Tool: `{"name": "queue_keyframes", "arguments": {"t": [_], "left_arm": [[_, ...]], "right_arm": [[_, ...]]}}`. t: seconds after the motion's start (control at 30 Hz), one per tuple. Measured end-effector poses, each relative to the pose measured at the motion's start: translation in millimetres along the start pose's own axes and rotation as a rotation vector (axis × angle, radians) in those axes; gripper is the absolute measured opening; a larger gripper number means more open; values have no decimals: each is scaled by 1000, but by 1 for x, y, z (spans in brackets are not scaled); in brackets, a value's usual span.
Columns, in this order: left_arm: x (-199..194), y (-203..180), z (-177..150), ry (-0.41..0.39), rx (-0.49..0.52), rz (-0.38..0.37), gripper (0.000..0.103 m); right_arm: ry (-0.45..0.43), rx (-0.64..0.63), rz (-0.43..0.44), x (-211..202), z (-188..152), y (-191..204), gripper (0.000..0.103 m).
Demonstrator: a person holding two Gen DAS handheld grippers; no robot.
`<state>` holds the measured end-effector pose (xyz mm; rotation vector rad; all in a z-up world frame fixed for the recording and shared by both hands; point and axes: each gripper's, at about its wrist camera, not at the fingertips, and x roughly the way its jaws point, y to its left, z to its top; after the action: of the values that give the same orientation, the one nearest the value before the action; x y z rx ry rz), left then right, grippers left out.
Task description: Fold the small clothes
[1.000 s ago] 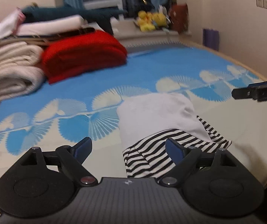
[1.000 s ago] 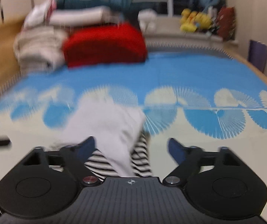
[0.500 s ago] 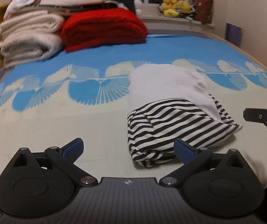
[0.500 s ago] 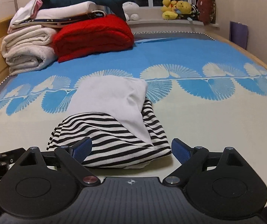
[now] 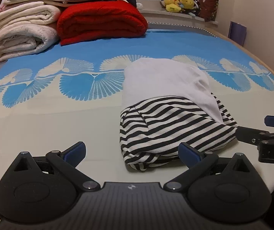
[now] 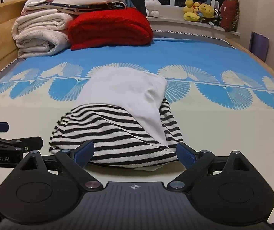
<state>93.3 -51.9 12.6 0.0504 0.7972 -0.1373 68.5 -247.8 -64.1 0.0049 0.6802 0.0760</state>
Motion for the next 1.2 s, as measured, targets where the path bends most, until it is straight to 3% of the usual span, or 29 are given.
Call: {"name": "queue_keyframes", "arguments": {"t": [0.27,1.2], "left_arm": [[8,6,-1,59,-48,-27,103],[9,3,0,60,-52,-28,103]], "right_arm": [[16,-4,0,4,-2,-2,93],[16,-33,16,4,-3,5,93]]}}
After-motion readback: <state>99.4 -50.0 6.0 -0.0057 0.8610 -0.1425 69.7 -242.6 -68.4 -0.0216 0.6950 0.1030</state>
